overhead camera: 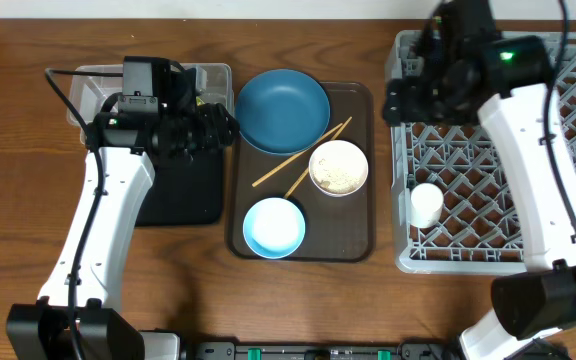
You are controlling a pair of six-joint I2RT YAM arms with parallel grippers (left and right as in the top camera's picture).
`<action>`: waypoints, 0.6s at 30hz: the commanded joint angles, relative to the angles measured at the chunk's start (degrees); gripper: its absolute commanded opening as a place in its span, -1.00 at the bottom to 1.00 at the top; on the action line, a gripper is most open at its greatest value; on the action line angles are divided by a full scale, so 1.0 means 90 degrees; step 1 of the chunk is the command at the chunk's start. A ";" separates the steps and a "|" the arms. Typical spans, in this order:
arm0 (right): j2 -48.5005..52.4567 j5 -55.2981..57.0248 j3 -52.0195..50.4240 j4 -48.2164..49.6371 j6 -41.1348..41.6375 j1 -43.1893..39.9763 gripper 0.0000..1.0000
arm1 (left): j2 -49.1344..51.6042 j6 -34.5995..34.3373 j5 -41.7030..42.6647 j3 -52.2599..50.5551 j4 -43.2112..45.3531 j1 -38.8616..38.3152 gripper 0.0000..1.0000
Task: Sort waste into correct bins and load items into the dishwasher rack
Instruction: 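Reach the left gripper to the pink rice bowl and grasp its rim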
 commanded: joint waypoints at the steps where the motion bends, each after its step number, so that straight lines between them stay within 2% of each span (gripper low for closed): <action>1: 0.0078 -0.0022 0.0068 0.0330 0.0255 0.0357 0.68 | -0.0002 0.0663 -0.0032 -0.0010 -0.0121 -0.0100 0.11; 4: 0.0124 0.0019 0.0068 0.0682 0.0469 0.0542 0.64 | 0.0000 0.1222 -0.0141 -0.0010 -0.0457 -0.0335 0.11; 7: 0.0214 0.0022 0.0068 0.0794 0.0481 0.0605 0.64 | 0.0000 0.1362 -0.0653 -0.0010 -0.0656 -0.0629 0.12; 11: 0.0243 0.0017 0.0068 0.0899 0.0481 0.0525 0.64 | 0.0000 0.1768 -0.0867 -0.0010 -0.0648 -0.1141 0.12; 18: 0.0238 0.0002 0.0068 0.0889 0.0546 0.0204 0.62 | 0.0185 0.1783 -0.1406 -0.0010 -0.0211 -0.2278 0.20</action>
